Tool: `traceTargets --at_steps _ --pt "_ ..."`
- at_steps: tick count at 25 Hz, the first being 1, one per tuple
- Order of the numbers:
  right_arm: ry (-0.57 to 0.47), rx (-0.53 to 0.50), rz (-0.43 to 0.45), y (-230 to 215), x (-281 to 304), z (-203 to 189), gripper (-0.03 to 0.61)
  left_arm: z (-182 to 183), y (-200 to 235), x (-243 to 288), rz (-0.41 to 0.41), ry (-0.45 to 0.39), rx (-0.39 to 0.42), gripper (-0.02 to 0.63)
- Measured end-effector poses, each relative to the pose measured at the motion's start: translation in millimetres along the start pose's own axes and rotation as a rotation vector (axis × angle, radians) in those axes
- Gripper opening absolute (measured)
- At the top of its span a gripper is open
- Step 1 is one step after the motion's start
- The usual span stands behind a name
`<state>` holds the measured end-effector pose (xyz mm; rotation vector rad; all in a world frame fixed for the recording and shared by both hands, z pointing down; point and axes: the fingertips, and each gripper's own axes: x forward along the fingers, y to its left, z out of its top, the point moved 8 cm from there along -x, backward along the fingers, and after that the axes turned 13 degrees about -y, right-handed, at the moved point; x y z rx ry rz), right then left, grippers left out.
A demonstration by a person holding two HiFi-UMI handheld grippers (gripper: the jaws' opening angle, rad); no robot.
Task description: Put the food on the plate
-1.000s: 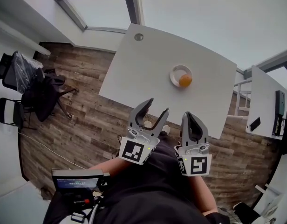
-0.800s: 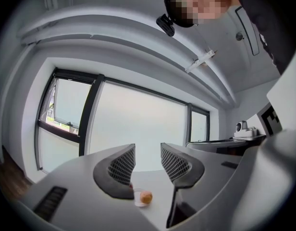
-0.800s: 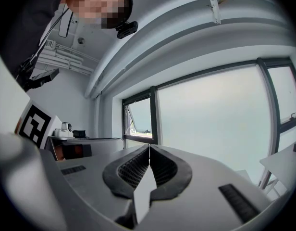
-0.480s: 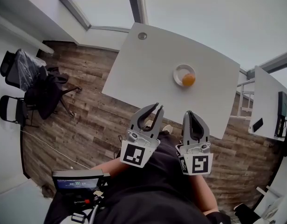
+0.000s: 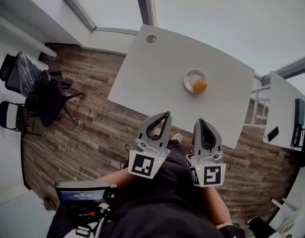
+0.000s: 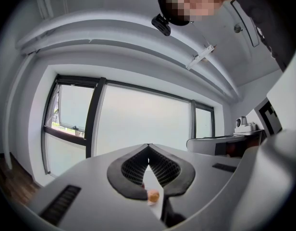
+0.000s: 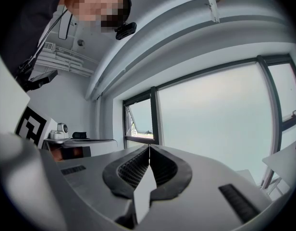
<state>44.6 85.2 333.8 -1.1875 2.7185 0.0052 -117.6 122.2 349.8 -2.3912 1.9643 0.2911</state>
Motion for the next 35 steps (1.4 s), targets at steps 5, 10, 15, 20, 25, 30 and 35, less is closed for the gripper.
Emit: traceTargets --at_steps 5,10,15,20,25,30,35 --pt "0.010 -0.018 -0.011 -3 1 0 0.008 -2 -1 6 -0.011 -0.002 -0.010 0.006" --pt "0.007 -0.064 -0.033 -9 4 2 0.008 -3 -5 15 -0.046 -0.011 0.004 0.006" --pt "0.000 -0.071 -0.031 -13 11 3 0.008 -5 -3 24 -0.067 -0.022 0.000 0.006" --pt "-0.004 -0.082 -0.035 -15 15 3 0.008 -8 -2 30 -0.074 -0.008 -0.012 0.006" --pt "-0.005 -0.095 -0.027 -19 21 1 0.008 -9 3 36 -0.069 -0.030 -0.010 0.006" --pt "-0.012 -0.110 0.000 -18 27 5 0.008 -5 5 41 -0.057 -0.050 -0.032 0.006" --pt "-0.034 -0.122 -0.001 -23 31 9 0.008 -4 7 48 -0.062 -0.059 -0.016 0.006"
